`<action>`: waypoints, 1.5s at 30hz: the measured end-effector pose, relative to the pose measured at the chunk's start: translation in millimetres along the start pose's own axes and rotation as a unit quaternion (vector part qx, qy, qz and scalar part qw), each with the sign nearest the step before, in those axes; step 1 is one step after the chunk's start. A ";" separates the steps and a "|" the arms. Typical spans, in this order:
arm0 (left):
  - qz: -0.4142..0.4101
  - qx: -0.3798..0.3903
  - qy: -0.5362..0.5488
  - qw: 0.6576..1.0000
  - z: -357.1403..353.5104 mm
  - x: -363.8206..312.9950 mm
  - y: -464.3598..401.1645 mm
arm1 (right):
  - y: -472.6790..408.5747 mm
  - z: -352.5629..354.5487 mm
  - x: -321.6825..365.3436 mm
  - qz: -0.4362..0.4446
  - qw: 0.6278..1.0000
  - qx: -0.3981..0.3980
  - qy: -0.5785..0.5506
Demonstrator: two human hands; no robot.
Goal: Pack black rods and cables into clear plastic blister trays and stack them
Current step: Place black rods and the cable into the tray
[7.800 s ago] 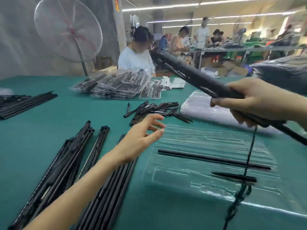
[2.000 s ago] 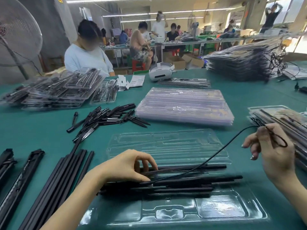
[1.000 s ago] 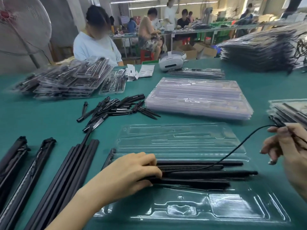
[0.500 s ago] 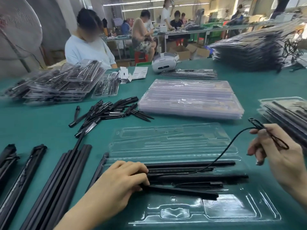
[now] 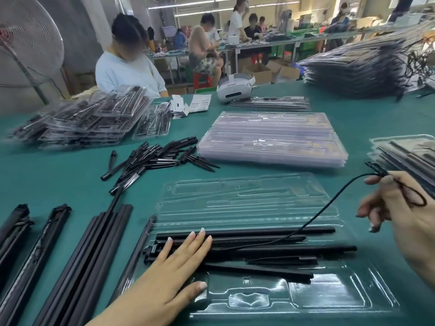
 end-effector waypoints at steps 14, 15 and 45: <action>0.060 -0.033 -0.040 0.997 9.1 -2.1 5.2 | -4.6 33.5 -6.7 -0.023 0.997 -0.066 -0.011; 0.045 -0.054 -0.087 0.994 11.2 -6.5 6.9 | -3.7 33.5 -4.7 -0.023 0.997 -0.068 0.003; 0.025 -0.126 -0.078 0.989 23.8 -6.4 15.1 | -3.3 39.6 -14.0 -0.103 0.956 -0.114 0.249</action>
Point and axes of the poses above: each hand's wrist, its own y-axis away from the middle knuckle, its own z-axis out of the back of the hand, x = y × z, the point moved 8 cm from there along -y, towards the middle knuckle, and after that the axes turned 8 degrees about -y, right-handed, at the moved point
